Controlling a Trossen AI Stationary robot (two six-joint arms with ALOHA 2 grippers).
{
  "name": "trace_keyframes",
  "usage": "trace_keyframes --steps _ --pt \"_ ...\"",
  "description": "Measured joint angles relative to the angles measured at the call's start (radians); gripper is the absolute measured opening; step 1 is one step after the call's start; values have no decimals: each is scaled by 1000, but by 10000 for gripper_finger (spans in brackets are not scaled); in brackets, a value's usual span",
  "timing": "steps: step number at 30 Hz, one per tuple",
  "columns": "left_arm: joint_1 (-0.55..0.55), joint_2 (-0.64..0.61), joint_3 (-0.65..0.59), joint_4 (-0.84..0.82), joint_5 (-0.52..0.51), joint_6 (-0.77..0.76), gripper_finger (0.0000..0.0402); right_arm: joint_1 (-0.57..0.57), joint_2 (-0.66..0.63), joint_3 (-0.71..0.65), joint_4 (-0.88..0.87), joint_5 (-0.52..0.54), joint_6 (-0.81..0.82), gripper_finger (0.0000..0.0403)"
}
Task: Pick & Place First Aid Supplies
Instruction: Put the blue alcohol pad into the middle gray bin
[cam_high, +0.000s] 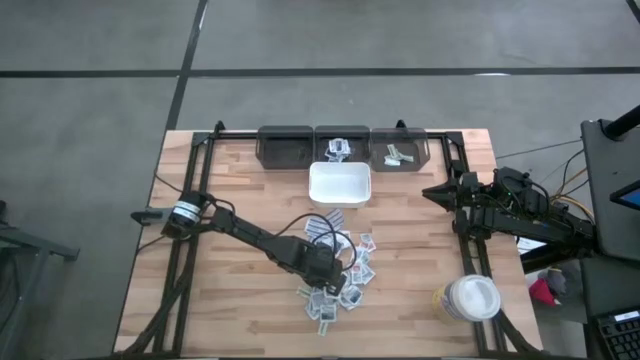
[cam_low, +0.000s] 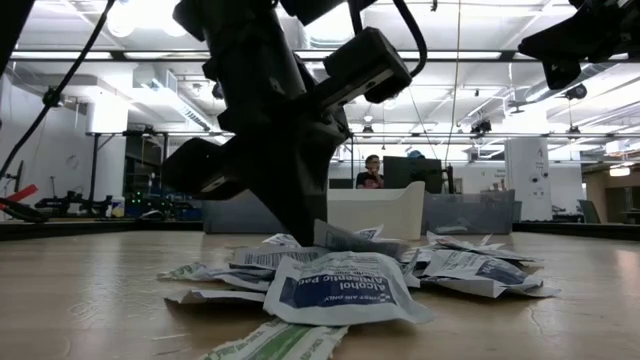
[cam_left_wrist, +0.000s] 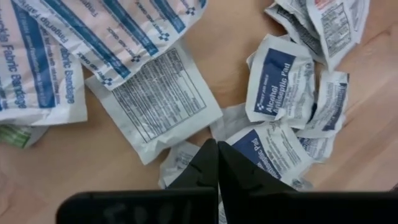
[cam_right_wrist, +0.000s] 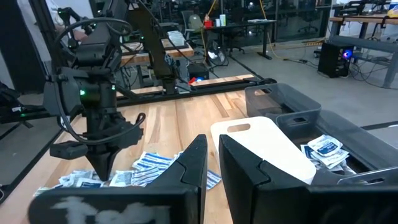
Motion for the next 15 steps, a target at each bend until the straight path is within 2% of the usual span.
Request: trace_keyframes --steps 15 --pt "0 0 -3 3 2 15 16 0 0 0 0 0 0 38"
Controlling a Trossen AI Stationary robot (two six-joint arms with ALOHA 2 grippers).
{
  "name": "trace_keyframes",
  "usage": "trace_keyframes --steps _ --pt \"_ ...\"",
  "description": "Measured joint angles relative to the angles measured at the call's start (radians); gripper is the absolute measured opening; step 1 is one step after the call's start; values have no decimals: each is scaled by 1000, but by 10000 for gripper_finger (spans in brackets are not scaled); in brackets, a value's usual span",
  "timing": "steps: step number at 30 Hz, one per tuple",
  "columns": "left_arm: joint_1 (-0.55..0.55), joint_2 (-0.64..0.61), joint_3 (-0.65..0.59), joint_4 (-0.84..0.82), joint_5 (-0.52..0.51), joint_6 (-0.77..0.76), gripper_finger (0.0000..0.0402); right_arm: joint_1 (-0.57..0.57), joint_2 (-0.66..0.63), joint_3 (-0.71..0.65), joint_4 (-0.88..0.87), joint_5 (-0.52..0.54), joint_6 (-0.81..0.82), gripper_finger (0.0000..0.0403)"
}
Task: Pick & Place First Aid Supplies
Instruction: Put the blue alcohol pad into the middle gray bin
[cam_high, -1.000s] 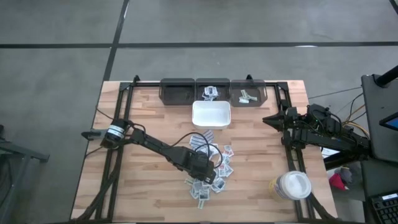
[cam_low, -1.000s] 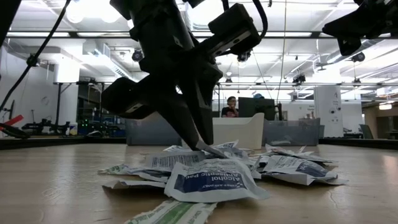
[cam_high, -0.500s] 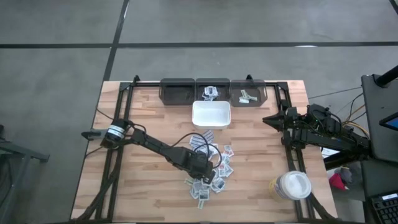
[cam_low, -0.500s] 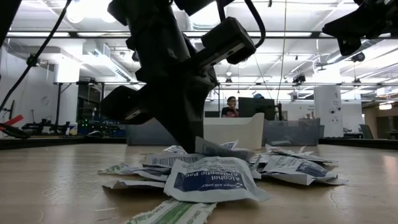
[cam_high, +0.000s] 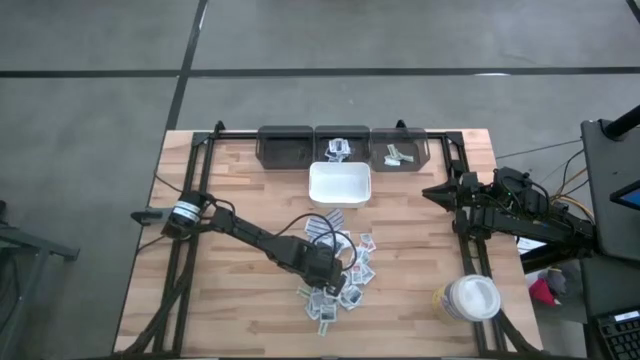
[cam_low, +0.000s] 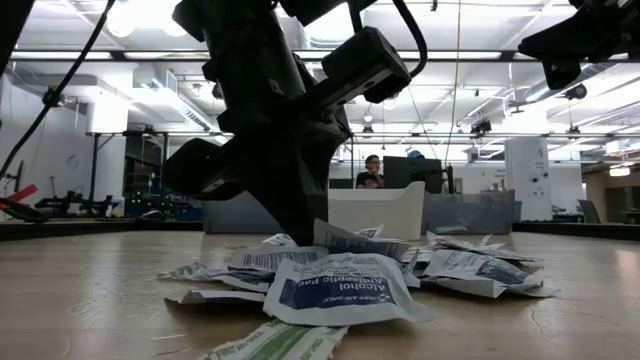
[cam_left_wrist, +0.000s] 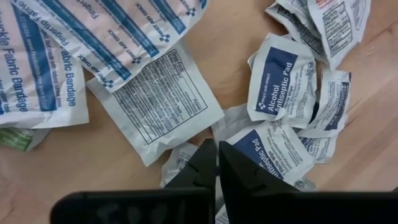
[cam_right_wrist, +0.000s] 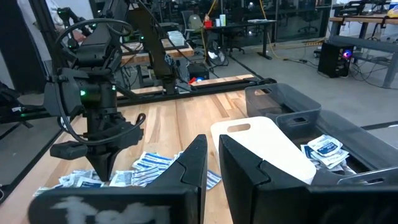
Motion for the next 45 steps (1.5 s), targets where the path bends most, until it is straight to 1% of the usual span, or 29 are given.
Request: trace_keyframes --steps 9,13,15,22,31,38,45 --pt "0 -4 0 2 1 -6 60 0 0 0 0 0 0 38" --pt "1 -5 0 6 13 -25 70 0 0 0 0 0 0 38" --pt "1 -5 0 9 32 -33 71 0 0 0 0 0 0 38" --pt "5 -6 -2 72 33 -38 73 0 0 0 0 0 0 38" --pt "11 -3 -2 73 33 -37 73 0 0 0 0 0 0 38" --pt "13 -2 -3 72 32 20 74 0 0 0 0 0 0 38" --pt "14 -1 -4 72 33 27 74 0 0 0 0 0 0 38"
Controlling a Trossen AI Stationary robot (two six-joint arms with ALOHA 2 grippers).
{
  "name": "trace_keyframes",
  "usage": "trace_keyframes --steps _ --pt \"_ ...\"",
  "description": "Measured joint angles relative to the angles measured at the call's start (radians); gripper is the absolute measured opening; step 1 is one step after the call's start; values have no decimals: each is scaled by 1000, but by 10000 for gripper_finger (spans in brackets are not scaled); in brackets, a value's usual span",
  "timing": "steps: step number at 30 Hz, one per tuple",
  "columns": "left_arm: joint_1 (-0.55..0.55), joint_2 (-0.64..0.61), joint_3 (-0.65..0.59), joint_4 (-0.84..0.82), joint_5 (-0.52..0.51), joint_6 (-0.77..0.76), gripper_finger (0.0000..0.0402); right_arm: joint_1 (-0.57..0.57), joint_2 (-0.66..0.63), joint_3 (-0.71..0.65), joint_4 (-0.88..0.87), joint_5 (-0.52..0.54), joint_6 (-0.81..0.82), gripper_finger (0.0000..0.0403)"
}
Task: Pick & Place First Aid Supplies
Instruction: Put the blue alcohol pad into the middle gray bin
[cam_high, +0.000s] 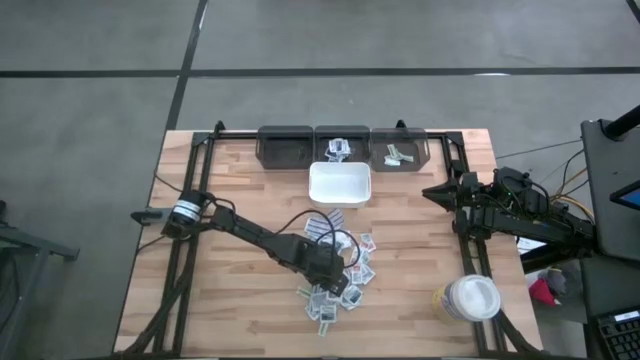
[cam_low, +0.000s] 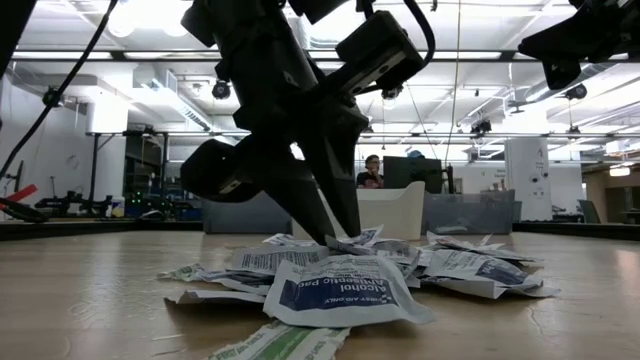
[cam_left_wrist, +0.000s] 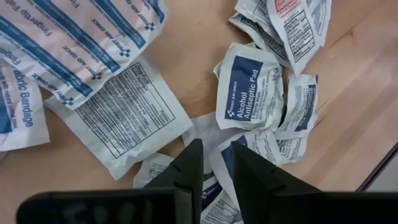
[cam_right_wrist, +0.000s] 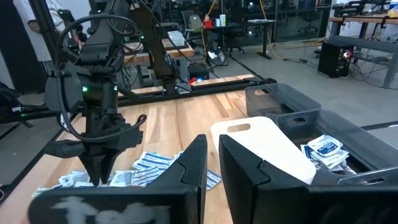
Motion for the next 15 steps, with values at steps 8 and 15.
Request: trace_keyframes --steps 8,15 --pt "0 1 -16 -2 53 11 74 0 0 0 0 0 0 38" --pt "1 1 -16 20 54 26 74 0 0 0 0 0 0 38"
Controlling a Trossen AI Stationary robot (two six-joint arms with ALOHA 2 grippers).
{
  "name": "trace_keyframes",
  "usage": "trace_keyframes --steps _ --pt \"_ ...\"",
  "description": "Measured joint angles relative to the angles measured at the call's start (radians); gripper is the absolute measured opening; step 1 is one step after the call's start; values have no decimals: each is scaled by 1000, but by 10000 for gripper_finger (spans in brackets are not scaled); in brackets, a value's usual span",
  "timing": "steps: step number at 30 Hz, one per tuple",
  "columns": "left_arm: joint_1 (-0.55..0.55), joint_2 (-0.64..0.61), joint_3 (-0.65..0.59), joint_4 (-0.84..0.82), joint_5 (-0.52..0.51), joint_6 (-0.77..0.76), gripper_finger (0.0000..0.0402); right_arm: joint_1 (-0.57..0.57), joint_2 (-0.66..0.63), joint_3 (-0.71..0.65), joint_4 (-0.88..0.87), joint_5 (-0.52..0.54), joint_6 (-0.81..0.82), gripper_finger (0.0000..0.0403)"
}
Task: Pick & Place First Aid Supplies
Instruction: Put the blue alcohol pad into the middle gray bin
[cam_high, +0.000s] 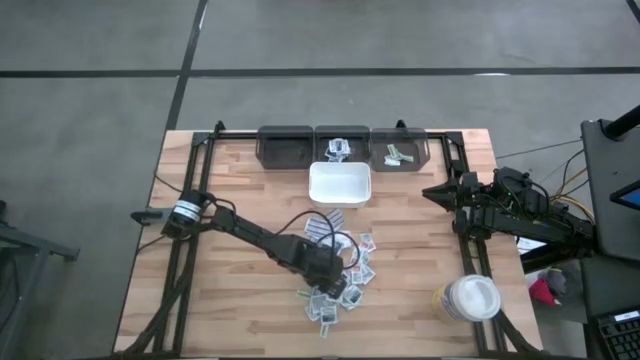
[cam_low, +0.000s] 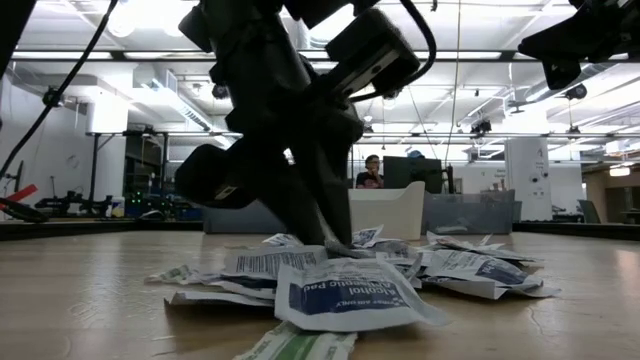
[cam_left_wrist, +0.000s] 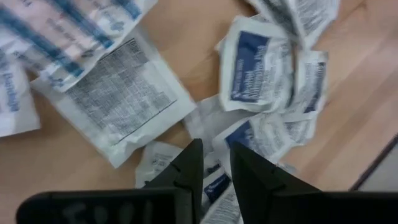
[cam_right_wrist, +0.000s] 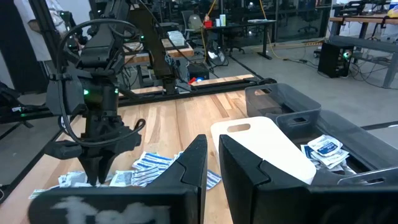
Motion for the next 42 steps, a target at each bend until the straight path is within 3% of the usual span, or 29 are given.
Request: trace_keyframes --steps 42 --pt "17 0 -15 61 12 59 74 0 0 0 0 0 0 38"
